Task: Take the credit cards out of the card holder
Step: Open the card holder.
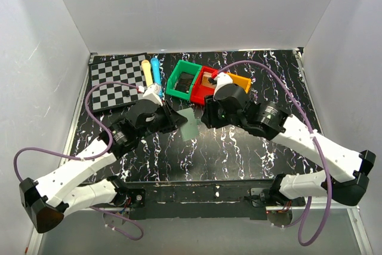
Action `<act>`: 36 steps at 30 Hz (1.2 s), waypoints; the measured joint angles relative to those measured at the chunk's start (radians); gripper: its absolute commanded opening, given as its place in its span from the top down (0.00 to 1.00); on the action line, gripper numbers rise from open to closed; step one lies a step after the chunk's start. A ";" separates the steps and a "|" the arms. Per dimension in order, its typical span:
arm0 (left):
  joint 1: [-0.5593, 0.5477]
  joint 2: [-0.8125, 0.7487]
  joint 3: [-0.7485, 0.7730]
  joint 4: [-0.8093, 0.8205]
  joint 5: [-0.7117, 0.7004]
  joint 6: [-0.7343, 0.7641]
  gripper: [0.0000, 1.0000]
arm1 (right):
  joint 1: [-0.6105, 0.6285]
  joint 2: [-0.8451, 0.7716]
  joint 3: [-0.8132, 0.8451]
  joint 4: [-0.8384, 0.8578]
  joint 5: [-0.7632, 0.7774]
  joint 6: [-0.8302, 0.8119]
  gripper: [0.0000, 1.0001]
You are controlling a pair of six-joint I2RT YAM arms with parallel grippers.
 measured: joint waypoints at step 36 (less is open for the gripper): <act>0.003 -0.283 -0.328 0.502 0.325 0.167 1.00 | -0.101 -0.169 -0.237 0.173 -0.341 -0.021 0.51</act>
